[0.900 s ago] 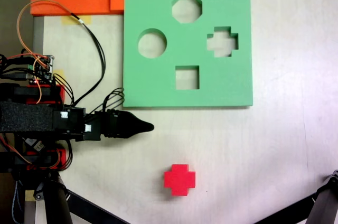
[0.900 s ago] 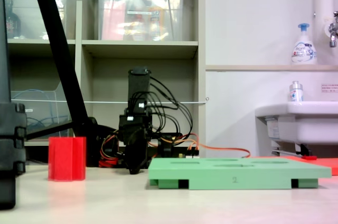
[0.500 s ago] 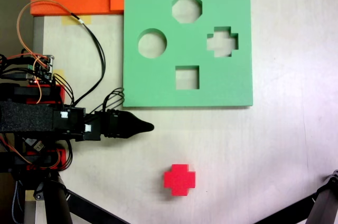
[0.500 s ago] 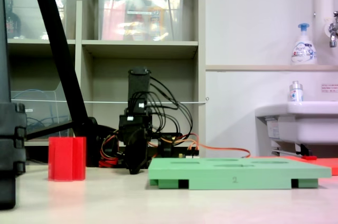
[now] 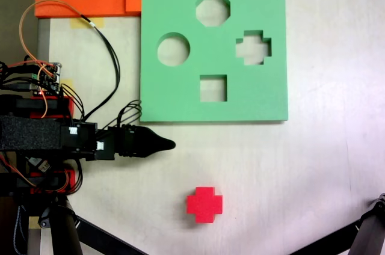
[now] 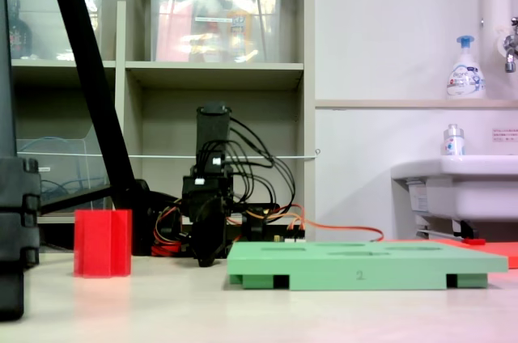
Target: Put the cross columnar block into the corresponding hole
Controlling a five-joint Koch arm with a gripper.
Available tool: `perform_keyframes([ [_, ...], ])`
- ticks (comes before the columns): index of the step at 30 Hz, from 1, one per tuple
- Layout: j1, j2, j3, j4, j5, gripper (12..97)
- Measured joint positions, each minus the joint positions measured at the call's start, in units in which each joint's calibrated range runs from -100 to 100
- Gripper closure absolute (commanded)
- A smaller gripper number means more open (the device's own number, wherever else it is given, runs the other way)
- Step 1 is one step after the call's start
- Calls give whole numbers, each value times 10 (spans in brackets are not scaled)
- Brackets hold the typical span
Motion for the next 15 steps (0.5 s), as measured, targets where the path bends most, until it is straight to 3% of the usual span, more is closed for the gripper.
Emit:
perform_keyframes([
  [3, 0, 0, 0, 0, 34, 596],
  [10, -30, 0, 32, -8, 272, 632],
  [15, -41, 0, 194, -288, 385, 633],
])
